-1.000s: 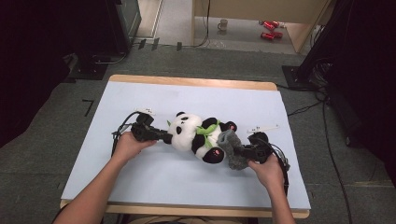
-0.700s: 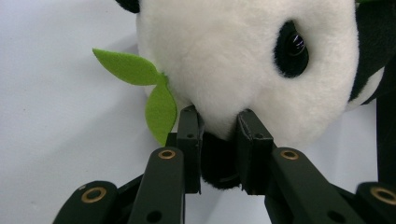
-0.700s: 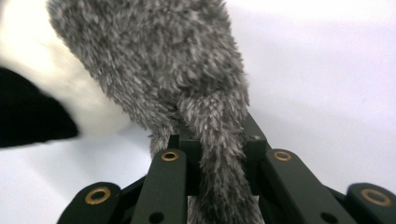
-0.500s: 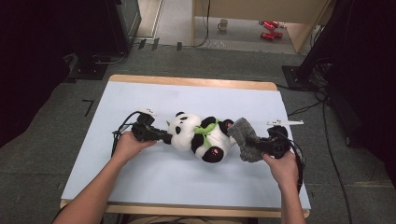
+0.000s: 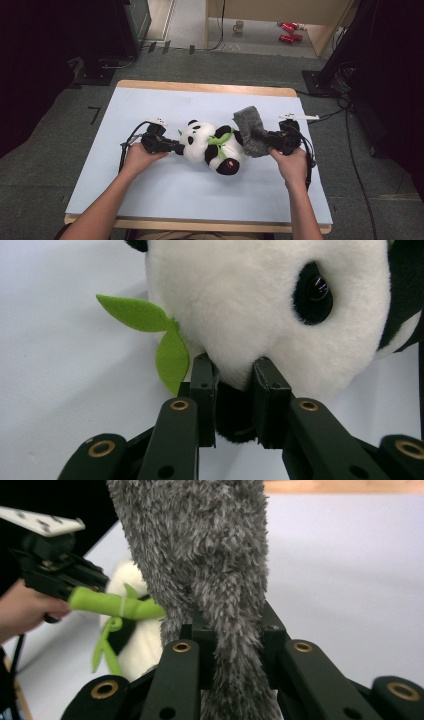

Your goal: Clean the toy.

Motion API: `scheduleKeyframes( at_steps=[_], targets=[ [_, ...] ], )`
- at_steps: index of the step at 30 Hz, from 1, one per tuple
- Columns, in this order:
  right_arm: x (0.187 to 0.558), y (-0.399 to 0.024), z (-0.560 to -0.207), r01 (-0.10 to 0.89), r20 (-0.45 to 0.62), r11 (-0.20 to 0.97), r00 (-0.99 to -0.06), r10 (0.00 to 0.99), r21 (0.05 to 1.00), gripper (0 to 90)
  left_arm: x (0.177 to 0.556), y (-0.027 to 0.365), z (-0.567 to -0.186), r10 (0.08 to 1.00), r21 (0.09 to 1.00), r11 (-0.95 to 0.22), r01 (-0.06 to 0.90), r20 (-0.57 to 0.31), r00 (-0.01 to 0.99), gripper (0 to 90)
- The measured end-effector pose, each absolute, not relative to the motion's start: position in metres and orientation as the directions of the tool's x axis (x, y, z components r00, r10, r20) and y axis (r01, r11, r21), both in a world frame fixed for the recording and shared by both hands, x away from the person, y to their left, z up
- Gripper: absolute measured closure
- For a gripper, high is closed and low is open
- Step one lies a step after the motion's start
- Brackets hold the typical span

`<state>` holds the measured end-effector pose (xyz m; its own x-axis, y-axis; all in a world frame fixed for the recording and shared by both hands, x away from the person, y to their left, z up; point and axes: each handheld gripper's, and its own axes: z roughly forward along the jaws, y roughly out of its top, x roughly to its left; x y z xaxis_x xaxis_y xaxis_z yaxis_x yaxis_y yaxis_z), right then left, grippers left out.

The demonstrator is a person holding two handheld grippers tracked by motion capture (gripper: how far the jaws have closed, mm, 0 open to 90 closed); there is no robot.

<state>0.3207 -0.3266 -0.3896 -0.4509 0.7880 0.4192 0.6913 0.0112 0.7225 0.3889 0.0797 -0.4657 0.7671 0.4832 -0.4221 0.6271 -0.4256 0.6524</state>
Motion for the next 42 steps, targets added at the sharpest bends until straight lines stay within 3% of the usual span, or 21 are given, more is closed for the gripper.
scheduleKeyframes(
  at_steps=[6,14,20,26,36,42],
  targets=[
    [0.329,-0.327,-0.412,0.709,0.395,0.007,-0.401,0.827,0.705,77.6,0.39,0.08,-0.466,0.486,0.655,-0.399,0.642,-0.443,0.754,75.1],
    [0.333,-0.335,-0.446,0.801,0.393,0.03,-0.326,0.86,0.598,77.7,0.392,0.08,-0.466,0.48,0.65,-0.414,0.637,-0.438,0.76,74.9],
    [0.334,-0.337,-0.452,0.821,0.372,0.043,-0.304,0.877,0.57,77.7,0.392,0.081,-0.467,0.473,0.649,-0.424,0.631,-0.436,0.766,74.7],
    [0.327,-0.348,-0.436,0.795,0.387,-0.01,-0.284,0.877,0.606,77.7,0.393,0.081,-0.467,0.472,0.648,-0.425,0.632,-0.437,0.766,74.7],
    [0.313,-0.35,-0.387,0.672,0.374,-0.049,-0.348,0.86,0.739,77.7,0.391,0.08,-0.466,0.481,0.648,-0.424,0.632,-0.43,0.764,74.7],
    [0.311,-0.332,-0.381,0.645,0.37,-0.036,-0.391,0.843,0.763,77.7,0.391,0.08,-0.466,0.483,0.649,-0.424,0.632,-0.428,0.764,74.7]
  ],
)
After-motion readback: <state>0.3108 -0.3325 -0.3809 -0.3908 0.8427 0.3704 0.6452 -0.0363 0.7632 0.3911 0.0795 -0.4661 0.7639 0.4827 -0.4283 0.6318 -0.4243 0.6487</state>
